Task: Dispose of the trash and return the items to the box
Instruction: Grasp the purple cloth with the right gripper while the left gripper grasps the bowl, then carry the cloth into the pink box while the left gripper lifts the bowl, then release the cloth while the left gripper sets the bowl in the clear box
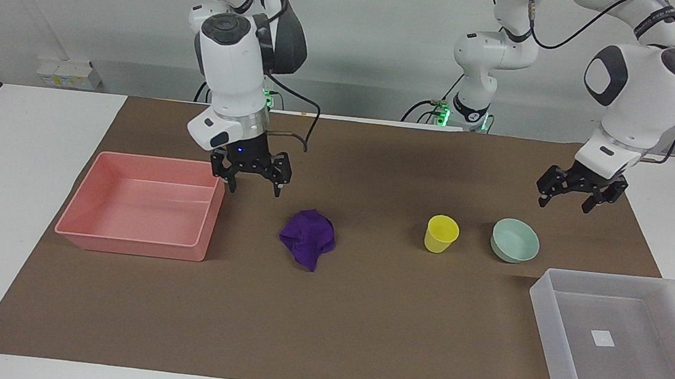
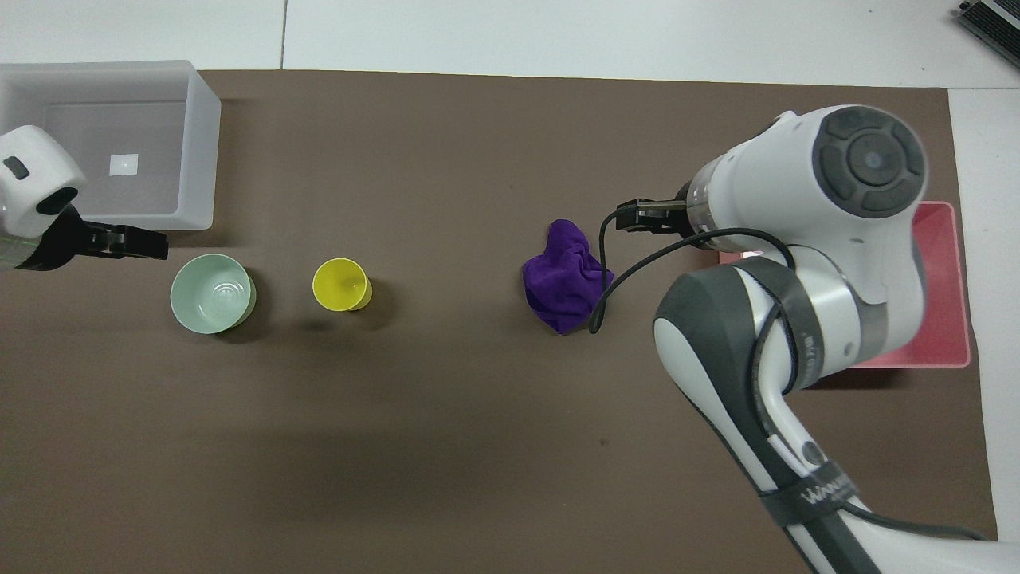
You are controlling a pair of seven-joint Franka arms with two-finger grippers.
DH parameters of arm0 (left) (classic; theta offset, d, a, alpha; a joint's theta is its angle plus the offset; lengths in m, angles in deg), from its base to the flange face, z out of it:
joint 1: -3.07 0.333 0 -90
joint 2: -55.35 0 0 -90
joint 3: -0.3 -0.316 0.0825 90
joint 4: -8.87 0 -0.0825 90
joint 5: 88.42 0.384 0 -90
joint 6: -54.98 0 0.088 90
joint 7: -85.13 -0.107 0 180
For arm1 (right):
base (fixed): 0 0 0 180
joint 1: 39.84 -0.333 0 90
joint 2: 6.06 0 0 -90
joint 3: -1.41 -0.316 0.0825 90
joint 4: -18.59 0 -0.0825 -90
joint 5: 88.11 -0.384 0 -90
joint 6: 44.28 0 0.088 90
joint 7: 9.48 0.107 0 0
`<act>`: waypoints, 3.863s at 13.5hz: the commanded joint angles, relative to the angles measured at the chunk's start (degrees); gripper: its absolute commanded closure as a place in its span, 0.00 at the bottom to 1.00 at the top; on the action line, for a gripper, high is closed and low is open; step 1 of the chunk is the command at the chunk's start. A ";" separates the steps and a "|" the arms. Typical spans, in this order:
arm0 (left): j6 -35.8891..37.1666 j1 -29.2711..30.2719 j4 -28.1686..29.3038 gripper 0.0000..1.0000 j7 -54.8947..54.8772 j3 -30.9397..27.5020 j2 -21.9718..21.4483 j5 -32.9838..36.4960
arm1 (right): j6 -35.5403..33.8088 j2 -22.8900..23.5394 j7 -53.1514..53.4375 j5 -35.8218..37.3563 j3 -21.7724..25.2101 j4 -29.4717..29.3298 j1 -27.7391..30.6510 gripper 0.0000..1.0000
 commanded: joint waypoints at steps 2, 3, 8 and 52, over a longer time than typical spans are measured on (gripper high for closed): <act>-12.04 1.83 9.04 0.00 -0.24 0.19 0.56 -0.63 | 8.81 7.74 -0.41 2.96 -0.03 0.02 -2.88 0.00; -14.59 2.00 10.62 0.00 -0.24 0.10 1.44 -0.63 | 11.01 9.85 -0.59 3.14 -0.03 0.02 -3.32 0.00; -25.76 1.92 17.66 0.00 0.03 0.19 3.29 -0.72 | 16.83 14.70 -0.59 2.45 -0.03 0.99 -7.19 0.00; -17.23 12.28 -33.07 1.00 -2.35 0.10 39.16 5.96 | 27.46 -2.09 -25.38 0.60 0.59 29.73 26.30 0.21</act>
